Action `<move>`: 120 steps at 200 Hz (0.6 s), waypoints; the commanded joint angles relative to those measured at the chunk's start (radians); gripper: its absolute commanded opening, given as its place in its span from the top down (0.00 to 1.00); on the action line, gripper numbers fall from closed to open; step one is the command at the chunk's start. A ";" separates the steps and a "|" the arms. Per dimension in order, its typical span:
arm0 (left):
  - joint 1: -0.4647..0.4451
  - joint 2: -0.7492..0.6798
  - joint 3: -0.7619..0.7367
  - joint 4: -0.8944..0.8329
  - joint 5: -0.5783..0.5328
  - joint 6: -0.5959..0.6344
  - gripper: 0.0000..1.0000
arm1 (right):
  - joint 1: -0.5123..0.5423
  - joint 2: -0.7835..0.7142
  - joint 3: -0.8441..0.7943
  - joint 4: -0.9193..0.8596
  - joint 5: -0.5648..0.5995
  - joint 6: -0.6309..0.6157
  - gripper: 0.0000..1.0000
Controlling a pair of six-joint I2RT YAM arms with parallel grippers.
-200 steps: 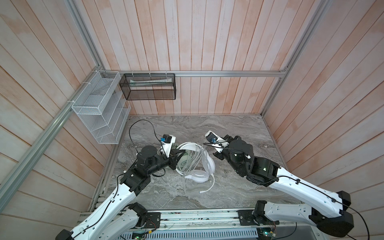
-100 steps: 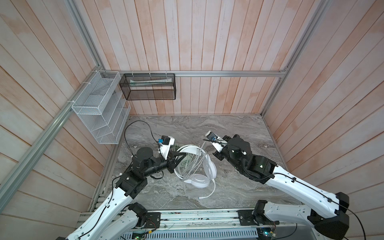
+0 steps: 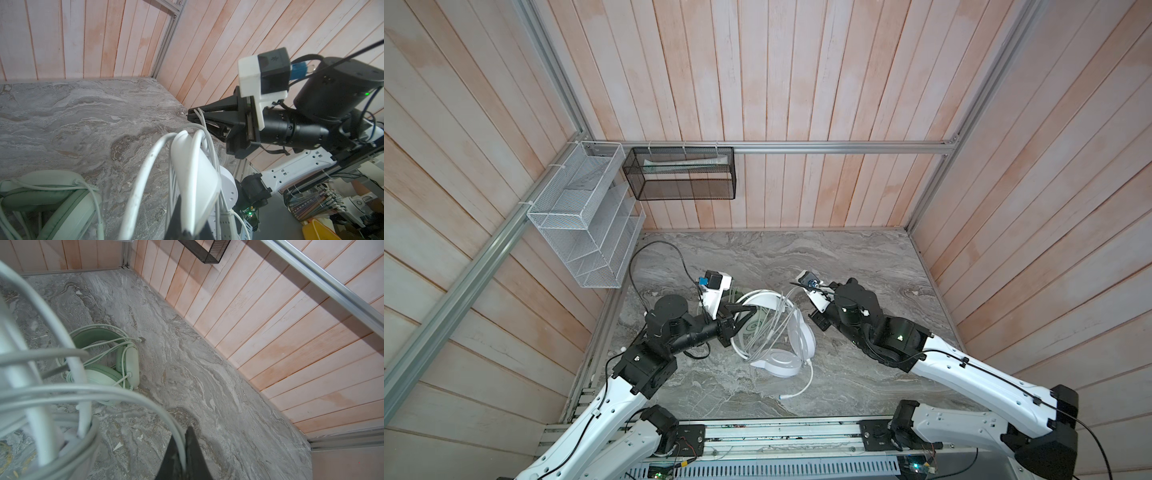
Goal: Wrap the headphones
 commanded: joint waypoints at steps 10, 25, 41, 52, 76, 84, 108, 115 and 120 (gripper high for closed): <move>0.019 -0.025 0.064 0.104 0.026 -0.080 1.00 | -0.007 -0.025 -0.028 0.027 -0.032 0.069 0.88; 0.037 -0.023 0.061 0.134 0.035 -0.137 1.00 | -0.006 -0.027 -0.045 0.030 -0.035 0.080 0.88; 0.061 -0.020 0.055 0.176 0.071 -0.222 1.00 | -0.007 -0.031 -0.057 0.033 -0.044 0.094 0.88; 0.073 -0.018 0.055 0.200 0.089 -0.273 1.00 | -0.007 -0.036 -0.064 0.035 -0.048 0.101 0.88; 0.077 -0.012 0.067 0.231 0.121 -0.334 1.00 | -0.007 -0.049 -0.073 0.047 -0.059 0.108 0.87; 0.077 -0.007 0.071 0.236 0.134 -0.347 1.00 | -0.007 -0.051 -0.073 0.050 -0.061 0.108 0.87; 0.078 0.001 0.081 0.235 0.150 -0.371 1.00 | -0.006 -0.054 -0.068 0.050 -0.057 0.109 0.87; 0.078 0.002 0.079 0.235 0.151 -0.373 1.00 | -0.007 -0.056 -0.065 0.049 -0.058 0.109 0.87; 0.078 0.001 0.079 0.232 0.150 -0.373 1.00 | -0.007 -0.056 -0.064 0.050 -0.059 0.106 0.88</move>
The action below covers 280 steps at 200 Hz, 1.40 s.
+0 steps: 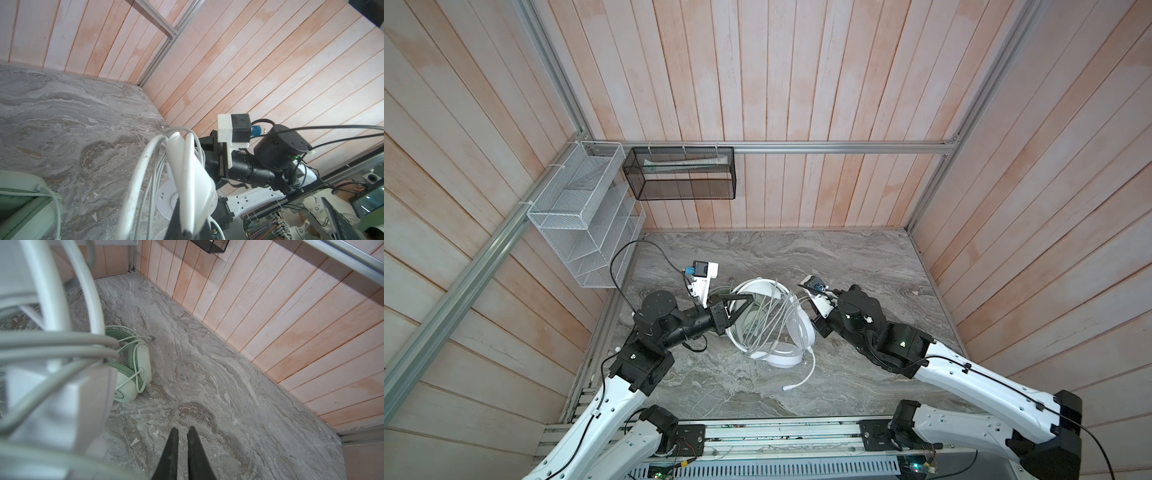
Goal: Wrap the headphones
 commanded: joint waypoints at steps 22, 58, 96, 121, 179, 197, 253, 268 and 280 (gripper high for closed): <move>0.003 -0.001 0.055 0.090 0.046 -0.060 1.00 | -0.003 -0.013 0.039 0.007 -0.015 -0.004 0.98; 0.003 0.029 0.046 -0.013 -0.008 0.016 1.00 | -0.004 -0.038 0.174 -0.057 -0.057 -0.027 1.00; 0.003 0.061 -0.005 -0.061 -0.062 0.073 1.00 | -0.004 -0.038 0.288 -0.118 -0.131 -0.038 1.00; 0.003 0.074 -0.036 -0.054 -0.059 0.081 1.00 | -0.002 -0.016 0.300 -0.131 -0.131 -0.035 1.00; -0.028 0.065 -0.082 -0.030 -0.012 0.098 1.00 | -0.006 0.084 0.370 -0.138 -0.086 -0.070 1.00; -0.048 0.057 -0.094 -0.019 -0.006 0.097 1.00 | -0.013 0.116 0.391 -0.138 -0.091 -0.075 1.00; -0.091 0.077 -0.114 -0.042 -0.035 0.120 1.00 | -0.045 0.210 0.541 -0.151 -0.131 -0.025 1.00; -0.105 0.084 -0.117 -0.044 -0.052 0.127 1.00 | -0.045 0.221 0.568 -0.137 -0.149 -0.003 1.00; -0.121 0.090 -0.117 -0.057 -0.082 0.137 1.00 | -0.046 0.228 0.577 -0.118 -0.153 0.014 1.00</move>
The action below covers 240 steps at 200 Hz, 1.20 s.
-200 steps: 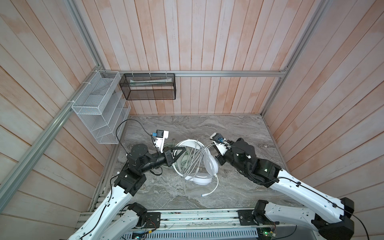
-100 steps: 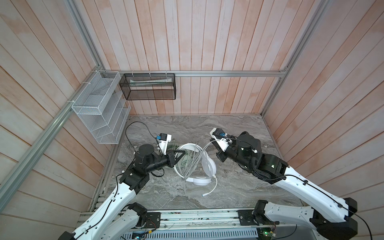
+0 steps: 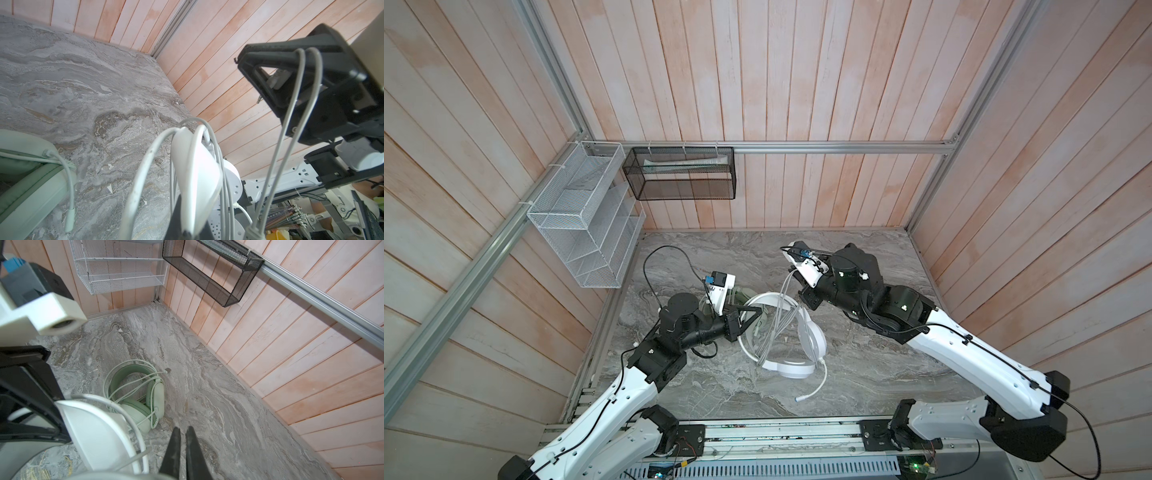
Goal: Wrap the headphones
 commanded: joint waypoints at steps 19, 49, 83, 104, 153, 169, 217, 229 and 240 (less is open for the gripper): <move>-0.043 0.022 -0.032 -0.047 -0.011 0.056 1.00 | -0.022 0.009 0.097 0.099 -0.038 0.094 1.00; -0.053 0.014 -0.038 -0.052 -0.011 0.066 1.00 | -0.023 -0.010 0.065 0.133 -0.039 0.111 1.00; -0.053 -0.056 -0.047 -0.032 0.013 0.076 1.00 | -0.057 -0.040 -0.037 0.139 0.003 0.081 1.00; -0.053 -0.085 -0.048 -0.005 0.043 0.058 1.00 | -0.098 -0.052 -0.101 0.147 -0.024 0.090 1.00; -0.053 -0.107 -0.042 0.016 0.073 0.029 1.00 | -0.158 -0.074 -0.207 0.170 -0.046 0.098 1.00; -0.053 -0.111 -0.043 0.033 0.085 0.012 1.00 | -0.169 -0.070 -0.224 0.169 -0.056 0.097 1.00; -0.052 -0.122 -0.026 0.061 0.093 -0.037 1.00 | -0.175 -0.080 -0.261 0.173 -0.044 0.113 0.98; -0.051 -0.121 -0.028 0.086 0.106 -0.079 1.00 | -0.175 -0.081 -0.268 0.167 -0.037 0.119 0.97; -0.051 -0.119 -0.028 0.111 0.117 -0.122 1.00 | -0.175 -0.086 -0.276 0.160 -0.039 0.125 0.96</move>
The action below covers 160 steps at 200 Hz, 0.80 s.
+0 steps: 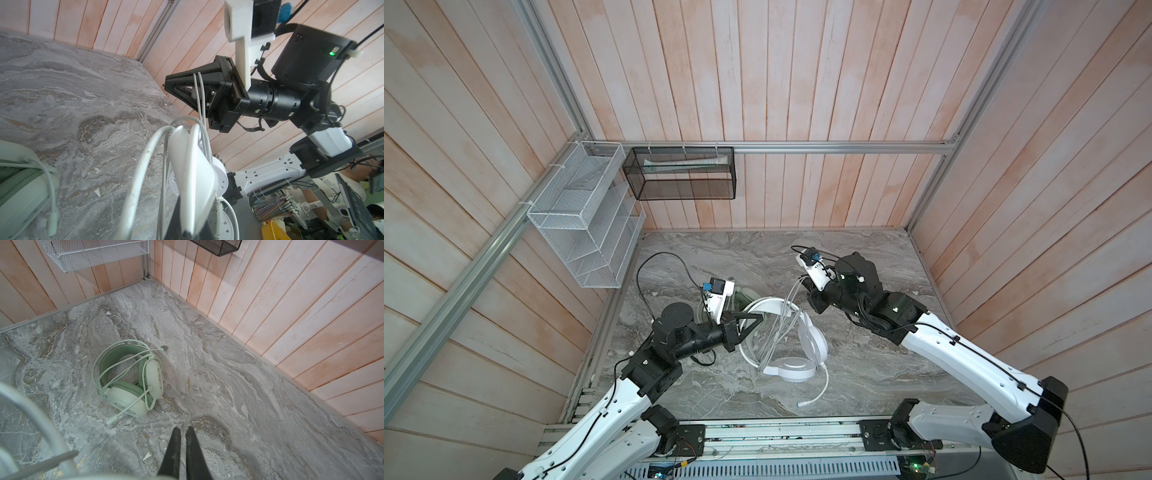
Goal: Wrap the headphones
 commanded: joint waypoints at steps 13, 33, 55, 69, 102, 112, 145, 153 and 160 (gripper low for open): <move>-0.011 -0.023 0.010 0.104 0.102 -0.131 1.00 | -0.023 -0.038 -0.022 0.048 0.058 0.047 0.93; -0.011 -0.026 0.023 0.127 0.106 -0.168 1.00 | -0.024 -0.055 -0.041 0.054 0.063 0.053 0.88; -0.011 -0.024 0.039 0.144 0.113 -0.209 1.00 | -0.024 -0.067 -0.056 0.054 0.067 0.059 0.85; -0.011 -0.020 0.047 0.151 0.115 -0.229 1.00 | -0.023 -0.072 -0.061 0.052 0.070 0.065 0.83; -0.010 -0.012 0.054 0.161 0.117 -0.266 1.00 | -0.023 -0.083 -0.077 0.050 0.060 0.078 0.79; -0.010 -0.012 0.056 0.166 0.117 -0.277 1.00 | -0.023 -0.087 -0.081 0.046 0.060 0.082 0.77; -0.001 -0.008 0.072 0.161 0.119 -0.302 1.00 | -0.023 -0.109 -0.100 0.047 0.060 0.099 0.72; 0.003 -0.008 0.075 0.159 0.120 -0.306 1.00 | -0.024 -0.118 -0.104 0.045 0.058 0.103 0.71; 0.006 -0.005 0.077 0.157 0.121 -0.310 1.00 | -0.024 -0.126 -0.108 0.045 0.057 0.105 0.70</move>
